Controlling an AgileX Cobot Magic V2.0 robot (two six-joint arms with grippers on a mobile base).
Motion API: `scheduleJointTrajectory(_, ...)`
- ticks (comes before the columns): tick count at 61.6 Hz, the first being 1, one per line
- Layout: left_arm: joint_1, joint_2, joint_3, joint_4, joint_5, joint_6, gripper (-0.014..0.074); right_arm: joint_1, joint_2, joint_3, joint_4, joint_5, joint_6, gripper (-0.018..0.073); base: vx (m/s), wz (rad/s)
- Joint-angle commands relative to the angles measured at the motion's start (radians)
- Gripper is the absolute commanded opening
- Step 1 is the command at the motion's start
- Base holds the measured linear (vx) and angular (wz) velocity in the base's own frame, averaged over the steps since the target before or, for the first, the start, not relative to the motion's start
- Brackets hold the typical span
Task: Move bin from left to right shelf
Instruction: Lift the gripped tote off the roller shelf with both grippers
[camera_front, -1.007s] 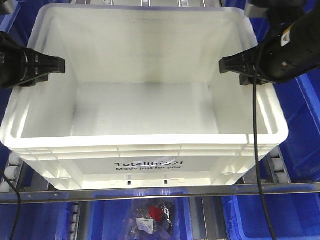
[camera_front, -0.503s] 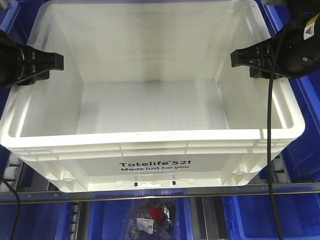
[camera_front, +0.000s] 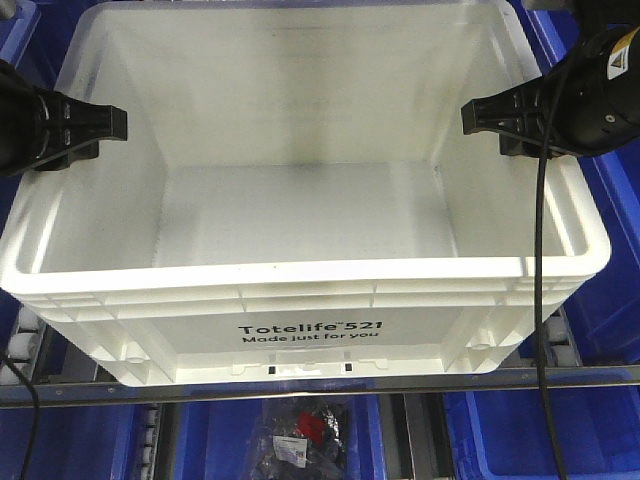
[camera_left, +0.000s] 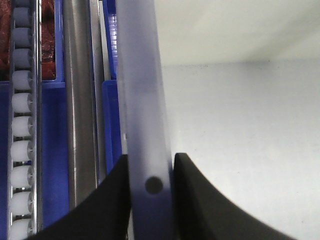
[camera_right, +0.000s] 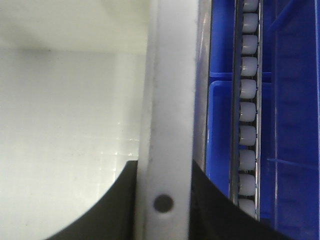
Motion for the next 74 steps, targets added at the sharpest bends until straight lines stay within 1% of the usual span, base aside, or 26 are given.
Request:
scheduleJointTrajectory(1, 0.000, -0.039, -0.042, 0.041, -0.098, 0.009, 0.0144, -0.005, -0.044, -0.041, -0.039, -0.117, 0.000, -0.0008, 0.00, 0.00)
scheduleJointTrajectory(74, 0.000, -0.039, -0.042, 0.041, -0.098, 0.009, 0.0144, -0.005, -0.044, -0.041, -0.039, -0.120, 0.000, -0.0008, 0.00, 0.00)
